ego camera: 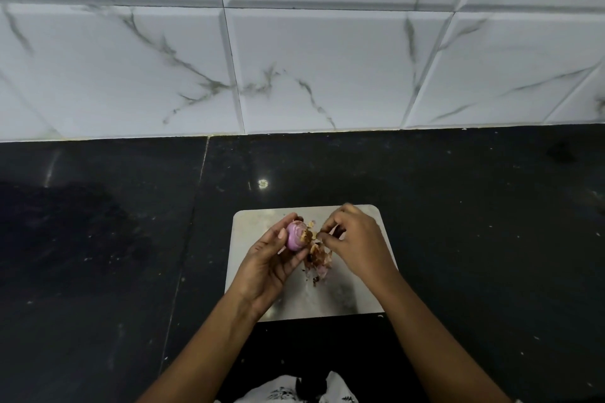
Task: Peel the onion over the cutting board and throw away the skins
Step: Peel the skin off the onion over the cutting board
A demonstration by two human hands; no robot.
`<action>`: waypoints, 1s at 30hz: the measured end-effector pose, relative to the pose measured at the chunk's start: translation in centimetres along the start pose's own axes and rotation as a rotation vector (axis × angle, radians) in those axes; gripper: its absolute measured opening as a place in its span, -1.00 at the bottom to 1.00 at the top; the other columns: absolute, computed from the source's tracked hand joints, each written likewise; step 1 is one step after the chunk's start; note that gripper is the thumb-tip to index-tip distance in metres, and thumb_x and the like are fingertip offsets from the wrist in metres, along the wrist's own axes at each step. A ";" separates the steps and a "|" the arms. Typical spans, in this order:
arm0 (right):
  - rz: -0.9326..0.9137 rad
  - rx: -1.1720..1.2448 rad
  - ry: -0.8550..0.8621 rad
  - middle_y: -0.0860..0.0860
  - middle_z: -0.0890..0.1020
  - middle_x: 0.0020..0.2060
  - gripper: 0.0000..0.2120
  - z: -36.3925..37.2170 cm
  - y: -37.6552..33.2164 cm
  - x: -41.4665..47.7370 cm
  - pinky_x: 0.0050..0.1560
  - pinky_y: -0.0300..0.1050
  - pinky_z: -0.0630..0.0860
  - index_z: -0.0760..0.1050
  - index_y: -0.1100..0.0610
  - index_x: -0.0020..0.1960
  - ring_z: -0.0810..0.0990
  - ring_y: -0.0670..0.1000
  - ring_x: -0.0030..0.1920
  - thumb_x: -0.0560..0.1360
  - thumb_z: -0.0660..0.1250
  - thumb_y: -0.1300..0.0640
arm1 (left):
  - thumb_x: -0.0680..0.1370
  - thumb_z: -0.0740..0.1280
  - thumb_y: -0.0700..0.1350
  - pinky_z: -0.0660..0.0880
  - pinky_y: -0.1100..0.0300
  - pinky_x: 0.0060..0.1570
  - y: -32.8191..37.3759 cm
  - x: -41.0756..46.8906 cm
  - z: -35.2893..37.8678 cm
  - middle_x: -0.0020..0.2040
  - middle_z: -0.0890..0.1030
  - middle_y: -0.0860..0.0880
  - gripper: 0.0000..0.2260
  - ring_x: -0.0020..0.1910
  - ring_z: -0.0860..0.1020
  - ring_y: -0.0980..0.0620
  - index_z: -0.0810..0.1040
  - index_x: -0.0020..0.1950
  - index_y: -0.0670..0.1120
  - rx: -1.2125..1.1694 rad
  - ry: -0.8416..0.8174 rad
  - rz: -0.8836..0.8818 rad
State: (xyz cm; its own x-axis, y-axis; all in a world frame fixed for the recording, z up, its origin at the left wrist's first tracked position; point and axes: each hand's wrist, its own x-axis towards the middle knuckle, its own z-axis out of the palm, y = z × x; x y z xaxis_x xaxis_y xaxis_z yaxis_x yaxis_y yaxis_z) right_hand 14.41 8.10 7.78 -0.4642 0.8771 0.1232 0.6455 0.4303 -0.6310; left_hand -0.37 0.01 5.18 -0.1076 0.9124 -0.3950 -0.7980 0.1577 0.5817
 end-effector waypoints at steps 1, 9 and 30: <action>0.003 0.033 -0.013 -0.15 0.50 -0.18 -0.88 -0.1 -0.2 -0.1 -0.27 -0.38 0.41 0.51 0.03 -0.15 0.54 -0.17 -0.24 0.39 0.44 0.17 | 0.29 0.55 -0.11 0.62 0.11 -0.05 0.0 0.1 -0.1 0.12 0.63 -0.16 -0.51 0.01 0.65 -0.08 0.58 0.19 -0.18 0.003 -0.036 0.024; -0.080 0.068 -0.050 -0.12 0.58 -0.07 -0.86 -0.9 -1.5 0.2 -0.06 -0.18 0.54 0.57 0.02 -0.05 0.58 -0.17 -0.13 0.44 0.36 0.21 | 0.34 0.47 -0.21 0.59 0.08 0.05 0.3 0.5 -0.7 0.21 0.60 -0.12 -0.56 0.10 0.62 -0.02 0.56 0.21 -0.10 0.142 -0.042 0.182; -0.259 -0.125 0.094 0.02 0.60 -0.19 -0.95 -1.9 -1.8 2.7 -0.22 -0.13 0.54 0.55 0.15 -0.11 0.56 -0.05 -0.23 0.43 0.38 0.19 | 0.09 0.66 -0.10 0.56 0.23 -0.06 0.7 -0.1 -0.2 0.20 0.62 -0.06 -0.23 0.16 0.59 0.00 0.49 0.27 -0.05 0.269 -0.137 0.228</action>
State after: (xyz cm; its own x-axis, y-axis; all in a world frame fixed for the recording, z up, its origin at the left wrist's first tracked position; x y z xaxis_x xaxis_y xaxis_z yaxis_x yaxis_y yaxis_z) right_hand 13.19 10.08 10.67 -0.5687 0.7480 0.3422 0.5854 0.6603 -0.4705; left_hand -1.02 -0.05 5.43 -0.1698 0.9747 -0.1456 -0.5761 0.0217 0.8171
